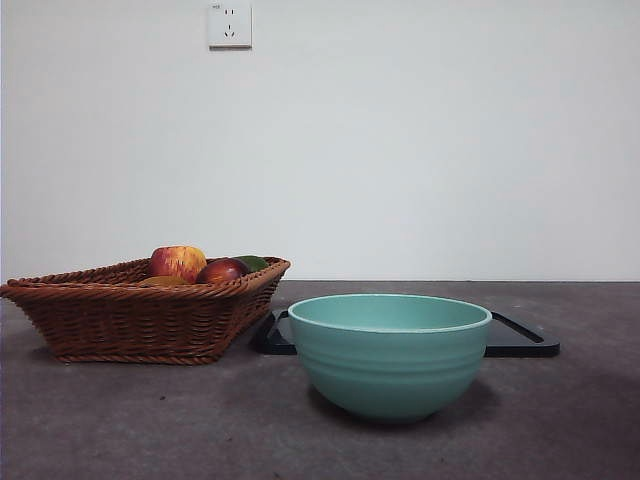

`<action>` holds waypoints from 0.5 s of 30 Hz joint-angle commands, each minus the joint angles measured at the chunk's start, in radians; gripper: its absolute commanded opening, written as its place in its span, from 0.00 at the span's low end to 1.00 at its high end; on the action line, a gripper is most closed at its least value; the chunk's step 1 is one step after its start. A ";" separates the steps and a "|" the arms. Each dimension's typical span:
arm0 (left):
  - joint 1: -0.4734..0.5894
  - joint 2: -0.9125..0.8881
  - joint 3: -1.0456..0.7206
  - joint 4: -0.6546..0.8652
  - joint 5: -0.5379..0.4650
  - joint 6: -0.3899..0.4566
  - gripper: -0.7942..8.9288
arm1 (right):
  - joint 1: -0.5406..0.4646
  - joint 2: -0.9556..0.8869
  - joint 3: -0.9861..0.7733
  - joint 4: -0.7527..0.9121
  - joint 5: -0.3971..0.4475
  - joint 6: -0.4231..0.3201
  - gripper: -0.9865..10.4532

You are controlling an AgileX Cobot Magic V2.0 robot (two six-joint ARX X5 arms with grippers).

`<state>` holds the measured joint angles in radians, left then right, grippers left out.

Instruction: Pick up the wifruite, put it on the bowl, pick up the plate, put it on desk

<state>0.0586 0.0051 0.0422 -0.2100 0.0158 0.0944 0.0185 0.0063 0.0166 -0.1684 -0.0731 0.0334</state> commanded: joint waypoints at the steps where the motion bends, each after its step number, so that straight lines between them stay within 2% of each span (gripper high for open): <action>1: 0.002 -0.002 -0.014 -0.022 -0.002 -0.002 0.09 | -0.002 -0.003 -0.006 -0.009 0.003 0.010 0.09; 15: 0.002 -0.002 -0.014 -0.022 -0.002 -0.002 0.09 | -0.002 -0.003 -0.005 0.011 0.002 0.011 0.09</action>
<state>0.0586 0.0051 0.0422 -0.2096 0.0154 0.0944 0.0185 0.0063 0.0162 -0.1650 -0.0734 0.0334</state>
